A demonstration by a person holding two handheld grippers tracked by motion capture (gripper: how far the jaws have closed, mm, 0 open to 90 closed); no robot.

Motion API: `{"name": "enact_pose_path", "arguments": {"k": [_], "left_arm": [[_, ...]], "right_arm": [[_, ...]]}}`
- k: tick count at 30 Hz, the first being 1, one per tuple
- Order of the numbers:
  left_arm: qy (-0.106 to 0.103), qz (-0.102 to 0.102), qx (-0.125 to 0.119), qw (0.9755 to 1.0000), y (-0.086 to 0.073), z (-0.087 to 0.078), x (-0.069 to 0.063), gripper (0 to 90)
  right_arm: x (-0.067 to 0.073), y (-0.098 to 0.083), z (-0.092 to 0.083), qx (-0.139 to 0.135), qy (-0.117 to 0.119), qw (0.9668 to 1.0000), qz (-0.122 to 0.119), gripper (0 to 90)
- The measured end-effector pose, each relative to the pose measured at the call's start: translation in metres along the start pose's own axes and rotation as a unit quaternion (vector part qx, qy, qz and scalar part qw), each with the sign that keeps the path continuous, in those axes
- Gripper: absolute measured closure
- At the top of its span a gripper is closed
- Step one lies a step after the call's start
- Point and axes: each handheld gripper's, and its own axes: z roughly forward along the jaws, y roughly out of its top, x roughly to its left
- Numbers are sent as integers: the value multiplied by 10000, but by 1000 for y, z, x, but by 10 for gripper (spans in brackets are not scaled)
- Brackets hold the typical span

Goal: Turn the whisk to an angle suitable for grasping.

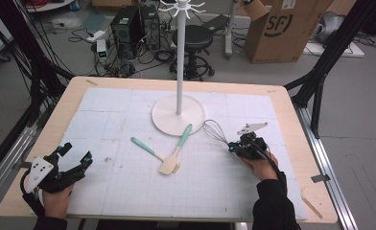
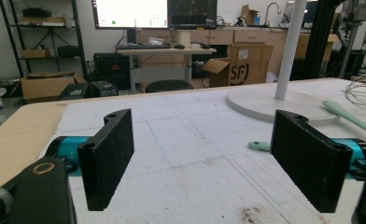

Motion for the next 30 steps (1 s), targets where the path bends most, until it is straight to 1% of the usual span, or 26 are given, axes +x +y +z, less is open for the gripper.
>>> {"name": "enact_pose_path", "arguments": {"k": [2, 3, 5, 6, 7, 8, 9, 11, 12, 13, 14, 15, 16, 17, 18, 19, 20, 21, 24, 25, 26, 27, 28, 30], "left_arm": [[10, 3, -3, 10000, 0, 0, 0, 223], [2, -3, 5, 10000, 0, 0, 0, 224], [7, 0, 8, 10000, 0, 0, 0, 225], [11, -1, 8, 10000, 0, 0, 0, 225], [11, -1, 8, 10000, 0, 0, 0, 225], [11, -3, 11, 10000, 0, 0, 0, 225], [14, 0, 17, 10000, 0, 0, 0, 225], [17, -4, 16, 10000, 0, 1, 0, 225], [16, -7, 25, 10000, 0, 1, 0, 225], [17, -7, 24, 10000, 0, 1, 0, 225], [18, -4, 27, 10000, 0, 1, 0, 225], [16, 0, 27, 10000, 0, 1, 0, 225], [17, -1, 27, 10000, 0, 1, 0, 225], [19, -4, 26, 10000, 0, 1, 0, 225], [19, -7, 28, 10000, 0, 1, 0, 225], [19, -7, 28, 10000, 0, 1, 0, 225], [21, -11, 26, 10000, 0, 1, -1, 225], [20, -7, 27, 10000, 0, 1, 0, 225], [16, -6, 29, 10000, 0, 1, 0, 225], [18, -6, 35, 10000, 0, 1, 0, 225], [18, -6, 35, 10000, 0, 1, 0, 225], [20, -3, 35, 10000, 0, 1, 0, 225], [20, -3, 31, 10000, 0, 1, 0, 226], [24, -5, 30, 10000, 0, 1, 0, 226]], "right_arm": [[2, -3, -5, 69, 75, 9999, -131, 856], [3, -6, -8, 86, 140, 9996, -251, 856], [6, -10, -14, 13, 322, 9987, -388, 856], [11, -12, -20, -99, 518, 9968, -594, 856], [11, -12, -20, -99, 518, 9968, -594, 856], [14, -11, -22, -133, 638, 9955, -693, 856], [19, -10, -24, -180, 839, 9927, -842, 856], [29, -7, -26, -200, 1150, 9873, -1081, 855], [34, -5, -25, -193, 1261, 9845, -1207, 855], [39, -4, -24, -171, 1339, 9822, -1305, 855], [43, -3, -22, -144, 1388, 9808, -1366, 855], [49, -2, -18, -122, 1515, 9770, -1493, 855], [53, -1, -15, -107, 1590, 9744, -1584, 855], [56, -1, -14, -98, 1622, 9735, -1608, 855], [65, 3, -7, -53, 1818, 9675, -1755, 854], [65, 3, -7, -53, 1818, 9675, -1755, 854], [69, 4, -5, -28, 1901, 9652, -1794, 854], [74, 6, -1, 13, 2028, 9603, -1917, 854], [88, 10, 7, 183, 2280, 9486, -2188, 854], [95, 12, 10, 244, 2385, 9432, -2302, 854], [95, 12, 10, 244, 2385, 9432, -2302, 854], [97, 12, 11, 248, 2405, 9418, -2336, 854], [99, 13, 13, 296, 2484, 9386, -2377, 853], [99, 12, 13, 318, 2463, 9392, -2372, 851]]}}
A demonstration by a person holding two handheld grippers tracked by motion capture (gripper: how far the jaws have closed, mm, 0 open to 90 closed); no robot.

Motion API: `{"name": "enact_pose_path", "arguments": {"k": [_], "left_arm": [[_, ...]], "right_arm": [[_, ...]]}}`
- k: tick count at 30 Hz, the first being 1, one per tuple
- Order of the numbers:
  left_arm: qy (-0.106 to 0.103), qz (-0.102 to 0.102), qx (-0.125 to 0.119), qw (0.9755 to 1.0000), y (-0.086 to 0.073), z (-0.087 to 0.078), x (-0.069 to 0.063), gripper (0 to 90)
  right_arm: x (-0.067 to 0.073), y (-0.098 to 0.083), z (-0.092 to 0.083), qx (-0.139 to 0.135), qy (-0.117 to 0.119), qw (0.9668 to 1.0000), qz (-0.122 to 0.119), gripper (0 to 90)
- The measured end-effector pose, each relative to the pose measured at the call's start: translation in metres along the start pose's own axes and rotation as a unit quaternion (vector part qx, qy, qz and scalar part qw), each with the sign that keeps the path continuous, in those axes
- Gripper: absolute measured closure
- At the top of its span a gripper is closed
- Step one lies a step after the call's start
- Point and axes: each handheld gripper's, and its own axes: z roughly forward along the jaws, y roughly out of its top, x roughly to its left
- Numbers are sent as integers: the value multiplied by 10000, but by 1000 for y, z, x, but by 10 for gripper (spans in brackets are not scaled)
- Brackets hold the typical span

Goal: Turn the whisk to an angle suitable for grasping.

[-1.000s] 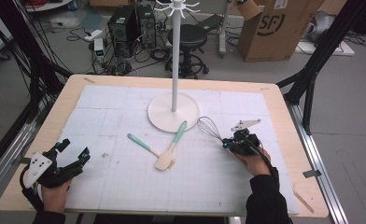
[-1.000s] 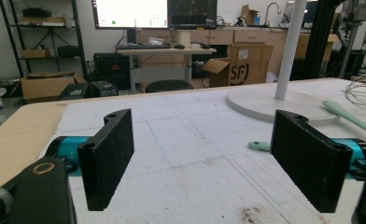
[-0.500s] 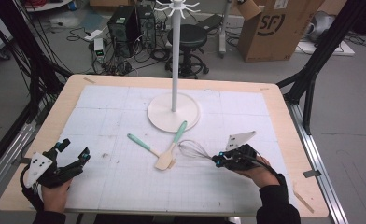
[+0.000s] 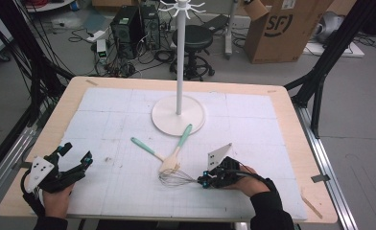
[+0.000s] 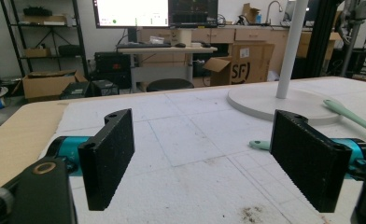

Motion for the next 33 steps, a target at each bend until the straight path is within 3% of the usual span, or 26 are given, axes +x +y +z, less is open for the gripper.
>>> {"name": "enact_pose_path", "arguments": {"k": [3, 5, 6, 8, 9, 10, 11, 13, 16, 17, 18, 20, 21, 23, 24, 25, 26, 29, 30, 31, 32, 33], "left_arm": [[-5, 2, 4, 10000, 0, 0, 0, 226], [-6, 1, 2, 10000, 0, 0, 0, 226], [-2, -4, -3, 10000, 0, 0, 0, 226], [-3, 0, 0, 10000, 0, 0, 0, 226], [-8, -1, 1, 10000, 0, 0, 0, 226], [-8, -1, 1, 10000, 0, 0, 0, 226], [-3, 0, 1, 10000, 0, 0, 0, 226], [1, -2, -1, 10000, 0, 0, 0, 226], [1, 3, 5, 10000, 0, 0, 0, 226], [2, 3, 6, 10000, 0, 0, 0, 226], [6, 0, 9, 10000, 0, 0, 0, 226], [6, 3, 20, 10000, 0, 0, 0, 227], [13, 4, 20, 10000, 0, 0, 0, 227], [17, 1, 22, 10000, 0, 0, 0, 227], [19, -4, 31, 10000, 0, 1, 0, 228], [22, 1, 40, 10000, 0, 1, 0, 227], [27, 2, 46, 10000, 0, 1, 0, 228], [32, 6, 40, 10000, 0, 1, 0, 232], [29, -4, 30, 10000, 0, 1, 0, 233], [30, -7, 28, 10000, 0, 1, 0, 233], [28, -6, 34, 10000, 0, 1, 0, 234], [28, -6, 34, 10000, 0, 1, 0, 234]], "right_arm": [[1, 0, -1, 4, -82, 9999, 58, 826], [2, -2, -5, -185, -265, 9992, 244, 667], [2, -3, -9, -297, -337, 9982, 389, 636], [3, -10, -21, -642, -643, 9940, 611, 639], [7, -21, -33, -956, -982, 9868, 860, 603], [7, -21, -33, -956, -982, 9868, 860, 603], [9, -26, -38, -1062, -1170, 9827, 963, 604], [17, -42, -52, -1277, -1675, 9703, 1193, 610], [33, -64, -67, -1555, -2212, 9494, 1601, 698], [41, -74, -71, -1570, -2426, 9395, 1838, 714], [46, -81, -73, -1599, -2522, 9327, 2022, 762], [60, -96, -75, -1561, -2672, 9248, 2212, 819], [74, -106, -75, -1558, -2664, 9241, 2253, 880], [79, -109, -74, -1539, -2648, 9252, 2243, 893], [85, -111, -72, -1470, -2584, 9286, 2222, 894], [90, -112, -69, -1347, -2494, 9340, 2174, 894], [92, -112, -65, -1196, -2501, 9361, 2164, 894], [90, -111, -57, -884, -2543, 9375, 2205, 894], [86, -110, -56, -878, -2550, 9362, 2254, 894], [85, -108, -56, -865, -2649, 9326, 2295, 894], [80, -105, -56, -776, -2863, 9249, 2378, 893], [78, -105, -56, -770, -2898, 9235, 2391, 893]]}}
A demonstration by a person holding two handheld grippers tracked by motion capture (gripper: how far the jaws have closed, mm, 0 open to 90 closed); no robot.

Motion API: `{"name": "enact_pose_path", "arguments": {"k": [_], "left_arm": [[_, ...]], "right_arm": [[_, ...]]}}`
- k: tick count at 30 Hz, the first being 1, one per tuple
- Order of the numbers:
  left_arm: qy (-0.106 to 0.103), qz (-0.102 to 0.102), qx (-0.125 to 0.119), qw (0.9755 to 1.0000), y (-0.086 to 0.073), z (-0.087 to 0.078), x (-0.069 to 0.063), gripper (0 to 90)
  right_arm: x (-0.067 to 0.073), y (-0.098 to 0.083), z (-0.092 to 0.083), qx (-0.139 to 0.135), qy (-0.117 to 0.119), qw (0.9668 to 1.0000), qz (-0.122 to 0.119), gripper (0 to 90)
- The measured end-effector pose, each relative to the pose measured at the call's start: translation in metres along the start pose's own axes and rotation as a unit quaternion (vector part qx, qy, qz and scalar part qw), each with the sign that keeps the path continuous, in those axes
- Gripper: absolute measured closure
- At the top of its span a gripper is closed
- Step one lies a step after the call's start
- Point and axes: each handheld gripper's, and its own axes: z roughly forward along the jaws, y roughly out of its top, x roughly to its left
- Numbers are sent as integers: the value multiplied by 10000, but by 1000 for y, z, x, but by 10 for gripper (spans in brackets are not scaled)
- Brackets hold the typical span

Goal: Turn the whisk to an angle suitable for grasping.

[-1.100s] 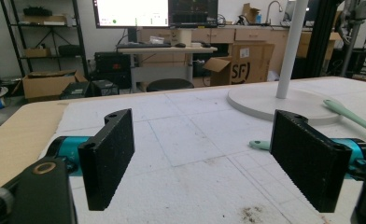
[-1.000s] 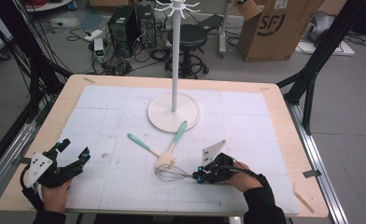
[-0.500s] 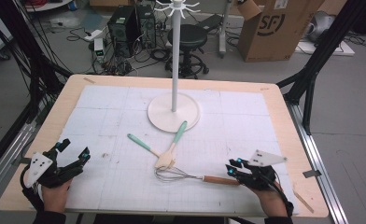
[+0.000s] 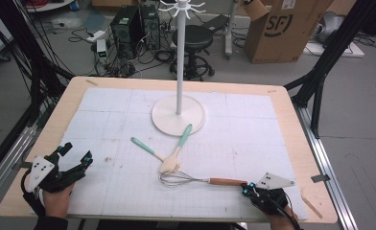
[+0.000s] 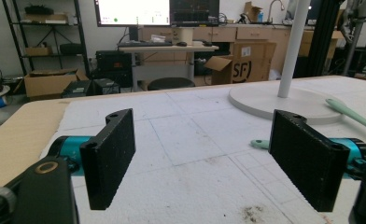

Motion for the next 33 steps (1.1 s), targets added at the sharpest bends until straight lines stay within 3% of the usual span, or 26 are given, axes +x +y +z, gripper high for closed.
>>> {"name": "enact_pose_path", "arguments": {"k": [8, 10, 16, 19, 21, 22, 24, 26, 33], "left_arm": [[0, 12, -14, 10000, 0, 0, 0, 234], [-1, 12, -13, 10000, 0, 0, 0, 234], [-9, 2, -26, 10000, 0, 0, 0, 234], [-14, 7, -23, 10000, 0, 0, 0, 234], [-12, 11, -29, 10000, 0, -1, 0, 234], [-13, 10, -29, 10000, 0, -1, 0, 234], [-13, 4, -31, 10000, 0, -1, 0, 234], [-13, 5, -32, 10000, 0, -1, 0, 234], [-10, 10, -26, 10000, 0, 0, 0, 234]], "right_arm": [[-13, 12, 15, 42, -479, 9982, 365, 894], [-20, 22, 24, 82, -652, 9961, 589, 894], [-27, 38, 43, 159, -838, 9925, 877, 893], [-29, 45, 47, 151, -814, 9922, 930, 894], [-35, 48, 45, 31, -989, 9889, 1111, 894], [-42, 49, 44, -68, -1062, 9852, 1342, 893], [-49, 51, 48, -37, -1036, 9822, 1564, 894], [-49, 52, 55, 121, -923, 9833, 1564, 895], [-42, 59, 67, 69, -644, 9907, 1198, 894]]}}
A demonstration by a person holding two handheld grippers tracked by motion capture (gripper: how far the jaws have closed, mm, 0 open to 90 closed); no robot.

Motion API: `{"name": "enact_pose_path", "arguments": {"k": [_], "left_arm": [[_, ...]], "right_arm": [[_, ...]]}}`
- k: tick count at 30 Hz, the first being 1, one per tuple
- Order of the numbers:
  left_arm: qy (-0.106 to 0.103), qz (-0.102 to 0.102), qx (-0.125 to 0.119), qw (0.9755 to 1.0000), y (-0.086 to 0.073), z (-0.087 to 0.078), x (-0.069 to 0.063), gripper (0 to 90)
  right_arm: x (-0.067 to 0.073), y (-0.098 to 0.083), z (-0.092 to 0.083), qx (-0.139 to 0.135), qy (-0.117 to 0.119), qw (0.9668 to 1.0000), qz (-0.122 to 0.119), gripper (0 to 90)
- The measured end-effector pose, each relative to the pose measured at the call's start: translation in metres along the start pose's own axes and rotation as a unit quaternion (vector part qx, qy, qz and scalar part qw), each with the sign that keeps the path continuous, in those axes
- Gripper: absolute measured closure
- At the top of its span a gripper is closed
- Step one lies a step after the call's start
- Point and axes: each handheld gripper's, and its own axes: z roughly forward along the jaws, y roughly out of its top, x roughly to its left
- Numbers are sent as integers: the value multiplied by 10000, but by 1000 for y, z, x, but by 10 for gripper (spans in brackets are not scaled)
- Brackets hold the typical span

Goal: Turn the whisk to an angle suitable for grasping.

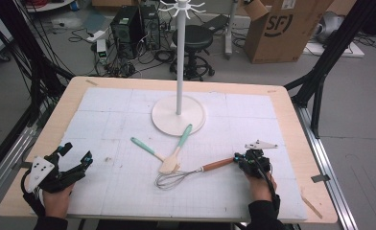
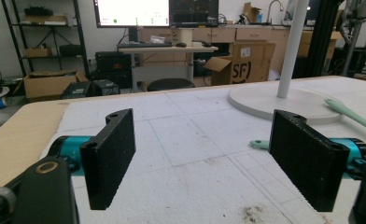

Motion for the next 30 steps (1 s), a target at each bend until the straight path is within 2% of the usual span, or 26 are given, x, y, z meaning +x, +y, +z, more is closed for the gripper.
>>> {"name": "enact_pose_path", "arguments": {"k": [1, 4, 6, 7, 8, 9, 11, 12, 13, 15, 16, 19, 20, 24, 26, 27, 28, 30], "left_arm": [[-2, 8, 11, 10000, 0, 0, 0, 234], [3, 13, 15, 10000, 0, 0, 0, 234], [-3, 0, 6, 10000, 0, 0, 0, 234], [-4, -1, 1, 10000, 0, 0, 0, 234], [-4, -1, 1, 10000, 0, 0, 0, 234], [-7, -1, 12, 10000, 0, 0, 0, 234], [-10, -2, 14, 10000, 0, 0, 0, 234], [-12, -2, 16, 10000, 0, 0, 1, 234], [-18, -16, 16, 10000, 0, 0, 1, 234], [-22, -12, 22, 10000, 0, 0, 1, 233], [-24, -15, 23, 10000, 0, 0, 1, 233], [-24, -21, 22, 10000, 0, 0, 1, 233], [-28, -33, 29, 10000, 0, 0, 1, 233], [-33, -70, 55, 10000, 0, 1, 2, 231], [-42, -97, 47, 9999, 0, 1, 3, 231], [-76, -149, 51, 9998, 1, 1, 4, 236], [-76, -149, 51, 9998, 1, 1, 4, 241], [-198, -259, 79, 9994, 1, 1, 7, 261]], "right_arm": [[2, 1, 1, 11, 111, 9999, -25, 894], [14, 2, 4, 26, 218, 9997, -136, 894], [24, 3, 7, 7, 249, 9994, -232, 894], [34, 5, 9, 11, 300, 9991, -284, 894], [34, 5, 9, 11, 300, 9991, -284, 894], [43, 6, 12, 2, 360, 9989, -312, 894], [48, 7, 14, 2, 369, 9987, -347, 894], [54, 8, 16, -7, 431, 9982, -411, 894], [69, 11, 20, 8, 449, 9976, -527, 894], [72, 12, 21, 18, 465, 9973, -566, 894], [79, 14, 24, 27, 556, 9967, -583, 894], [95, 17, 29, 36, 622, 9957, -680, 894], [106, 20, 32, 32, 689, 9950, -716, 894], [111, 20, 32, -59, 638, 9948, -791, 894], [101, 18, 26, -226, 641, 9956, -640, 881], [86, 13, 16, -439, 652, 9953, -574, 845], [86, 13, 16, -439, 652, 9953, -574, 845], [68, 6, 4, -627, 608, 9942, -621, 783]]}}
